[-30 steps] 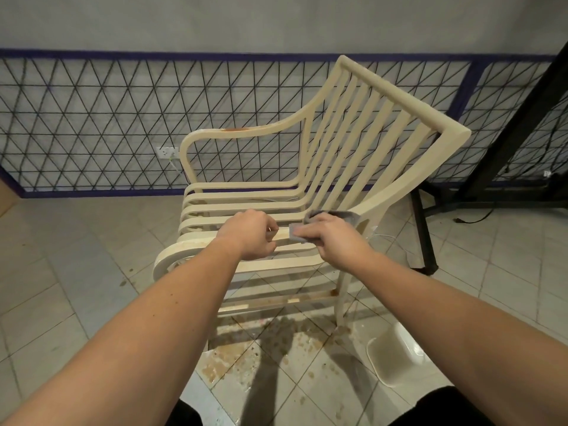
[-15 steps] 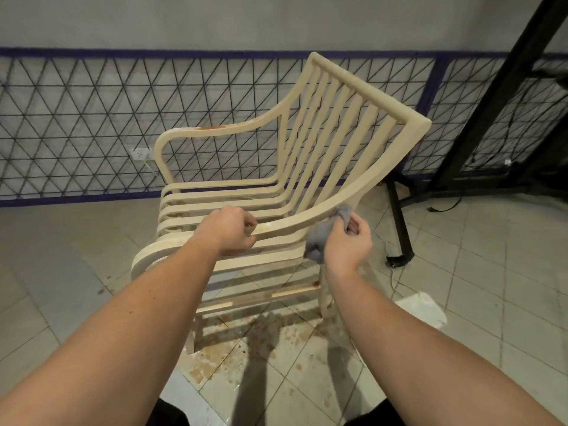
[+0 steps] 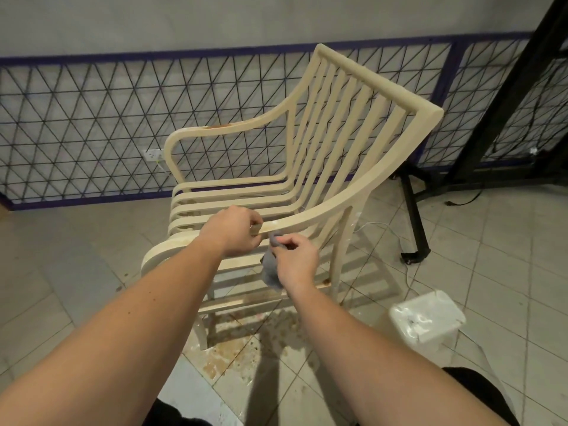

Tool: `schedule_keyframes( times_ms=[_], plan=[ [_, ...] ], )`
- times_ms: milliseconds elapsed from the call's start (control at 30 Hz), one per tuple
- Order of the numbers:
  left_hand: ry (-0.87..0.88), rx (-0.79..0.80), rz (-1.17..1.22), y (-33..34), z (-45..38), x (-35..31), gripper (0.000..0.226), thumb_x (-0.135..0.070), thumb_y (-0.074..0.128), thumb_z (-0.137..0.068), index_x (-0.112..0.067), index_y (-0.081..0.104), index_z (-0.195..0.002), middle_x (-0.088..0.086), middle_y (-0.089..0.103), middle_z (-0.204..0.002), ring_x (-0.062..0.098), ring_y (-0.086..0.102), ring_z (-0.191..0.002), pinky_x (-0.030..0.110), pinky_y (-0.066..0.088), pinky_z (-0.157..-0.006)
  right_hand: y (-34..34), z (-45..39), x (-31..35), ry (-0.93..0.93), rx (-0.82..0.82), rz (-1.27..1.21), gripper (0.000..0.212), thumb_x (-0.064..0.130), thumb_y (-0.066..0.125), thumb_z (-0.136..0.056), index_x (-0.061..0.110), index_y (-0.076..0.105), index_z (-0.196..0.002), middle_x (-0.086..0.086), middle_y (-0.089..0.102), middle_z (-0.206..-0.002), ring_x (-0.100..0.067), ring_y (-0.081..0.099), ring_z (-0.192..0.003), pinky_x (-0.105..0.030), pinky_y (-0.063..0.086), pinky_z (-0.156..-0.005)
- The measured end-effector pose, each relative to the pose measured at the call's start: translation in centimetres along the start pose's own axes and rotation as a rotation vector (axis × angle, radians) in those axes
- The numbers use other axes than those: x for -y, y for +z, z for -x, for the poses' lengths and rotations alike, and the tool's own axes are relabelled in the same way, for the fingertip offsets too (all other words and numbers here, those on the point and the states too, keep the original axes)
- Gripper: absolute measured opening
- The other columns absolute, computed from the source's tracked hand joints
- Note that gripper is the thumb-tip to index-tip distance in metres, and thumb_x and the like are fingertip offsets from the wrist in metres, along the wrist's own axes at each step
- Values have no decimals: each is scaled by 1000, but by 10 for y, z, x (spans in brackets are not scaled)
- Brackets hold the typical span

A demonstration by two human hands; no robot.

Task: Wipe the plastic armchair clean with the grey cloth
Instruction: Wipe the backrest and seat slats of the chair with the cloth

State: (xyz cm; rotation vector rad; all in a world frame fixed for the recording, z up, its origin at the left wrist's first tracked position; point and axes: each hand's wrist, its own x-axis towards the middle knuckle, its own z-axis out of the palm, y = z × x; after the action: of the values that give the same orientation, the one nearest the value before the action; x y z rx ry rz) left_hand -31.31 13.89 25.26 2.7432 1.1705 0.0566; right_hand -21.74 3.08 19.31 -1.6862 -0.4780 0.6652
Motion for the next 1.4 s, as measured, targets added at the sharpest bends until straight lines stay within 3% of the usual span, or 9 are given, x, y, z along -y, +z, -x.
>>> schedule_keyframes(
  times_ms=[233,367,500,700,833,967,1067,1233,1400],
  plan=[
    [-45,-29,103,-5,13,19,58,-44,75,-79,-35,56,-133,-14,66,-122,14,62,-108,40,55,-92,-66,-20,38,-707,41,299,34,7,73,-84,17,73,-116,5,52,-111,6,47,-100,-2,36,-91],
    [-75,-33,134,-8,28,31,50,-42,75,-82,-32,59,-128,-12,65,-121,12,62,-103,37,56,-90,-71,-68,80,-1046,207,839,31,27,65,-93,22,68,-123,-3,53,-127,-15,44,-119,-28,36,-105],
    [-124,-17,126,-9,39,43,39,-41,71,-84,-31,64,-121,-11,67,-117,13,63,-100,39,58,-87,-78,-90,78,-915,389,1552,39,51,22,-104,26,50,-112,-6,67,-112,-28,57,-108,-50,27,-110],
    [-122,2,91,-10,37,52,24,-41,66,-87,-33,70,-110,-11,70,-99,12,65,-88,39,60,-81,-61,-78,55,-1072,552,1146,20,27,50,-99,26,64,-113,5,72,-111,-22,64,-100,-43,49,-89],
    [-95,20,71,-10,31,56,20,-44,66,-86,-38,71,-104,-14,69,-95,9,65,-85,36,61,-79,-70,-71,49,-1082,625,978,39,-1,67,-85,23,74,-115,5,71,-120,-21,60,-120,-39,50,-99],
    [-84,10,92,-7,31,60,21,-43,66,-88,-38,71,-107,-15,68,-98,8,65,-86,36,60,-80,-79,-84,72,-969,495,958,20,21,63,-94,32,70,-109,11,69,-100,-15,57,-98,-36,49,-86],
    [-88,-10,68,-6,33,58,20,-44,65,-86,-38,71,-104,-14,69,-96,11,65,-86,38,60,-79,-61,-84,71,-864,520,1151,10,37,46,-101,31,53,-105,6,63,-106,-21,53,-104,-41,37,-95],
    [-83,-15,61,-8,32,56,21,-42,64,-86,-37,71,-105,-13,69,-94,12,64,-85,38,60,-77,-42,-60,44,-928,635,1043,45,13,53,-98,35,56,-136,4,61,-136,-19,51,-129,-36,35,-110],
    [-76,-30,67,-7,33,57,20,-42,64,-87,-36,72,-104,-12,69,-94,13,65,-85,39,60,-78,-68,-71,64,-964,585,987,53,1,62,-89,39,66,-126,1,64,-131,-16,54,-124,-40,44,-109]
  ],
)
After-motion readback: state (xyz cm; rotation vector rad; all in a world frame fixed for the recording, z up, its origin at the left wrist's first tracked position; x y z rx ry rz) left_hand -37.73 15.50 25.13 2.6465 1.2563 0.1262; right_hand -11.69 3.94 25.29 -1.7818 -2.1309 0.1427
